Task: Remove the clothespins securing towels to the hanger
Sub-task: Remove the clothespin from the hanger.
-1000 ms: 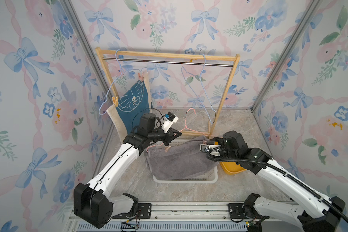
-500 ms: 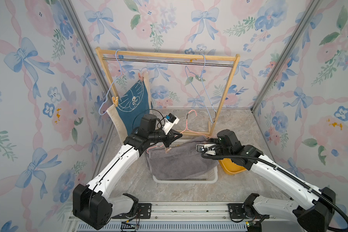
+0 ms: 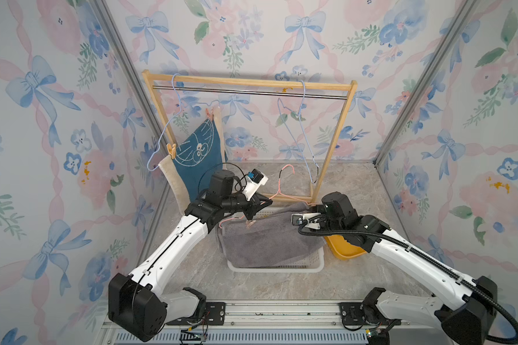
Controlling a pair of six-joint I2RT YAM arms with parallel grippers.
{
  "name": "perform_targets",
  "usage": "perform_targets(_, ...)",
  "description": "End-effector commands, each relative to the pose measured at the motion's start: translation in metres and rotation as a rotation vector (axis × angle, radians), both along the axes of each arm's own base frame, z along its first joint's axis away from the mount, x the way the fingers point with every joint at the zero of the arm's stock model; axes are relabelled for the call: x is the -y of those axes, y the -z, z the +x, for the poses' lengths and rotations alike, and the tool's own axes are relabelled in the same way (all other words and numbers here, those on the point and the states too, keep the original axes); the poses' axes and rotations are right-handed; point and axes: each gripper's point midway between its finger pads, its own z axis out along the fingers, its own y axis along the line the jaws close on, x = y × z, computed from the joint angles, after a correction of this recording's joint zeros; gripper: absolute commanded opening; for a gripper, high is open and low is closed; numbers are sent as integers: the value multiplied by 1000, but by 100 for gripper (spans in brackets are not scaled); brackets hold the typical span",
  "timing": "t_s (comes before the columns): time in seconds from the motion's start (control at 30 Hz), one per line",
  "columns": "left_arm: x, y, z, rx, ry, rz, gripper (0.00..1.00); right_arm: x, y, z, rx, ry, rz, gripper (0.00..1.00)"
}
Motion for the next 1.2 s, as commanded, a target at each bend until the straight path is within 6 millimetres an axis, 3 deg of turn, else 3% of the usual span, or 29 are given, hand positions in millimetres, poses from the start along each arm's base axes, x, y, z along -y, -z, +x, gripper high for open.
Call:
perform_targets(0.0,4,-6,-2,35,22,-18,0,-3,-2,5,20,6,-24,41)
perform_targets(0.37,4,-6,-2,32,25,-17,0,-6,-1,9,34,12,-57,22)
perform_targets(0.7,4,-5,-1,32,22,-16,0,-7,-12,8,74,20,-38,16)
perform_targets(1.17,4,-3,3,25,12,-10,0,1,-33,-13,81,43,31,15)
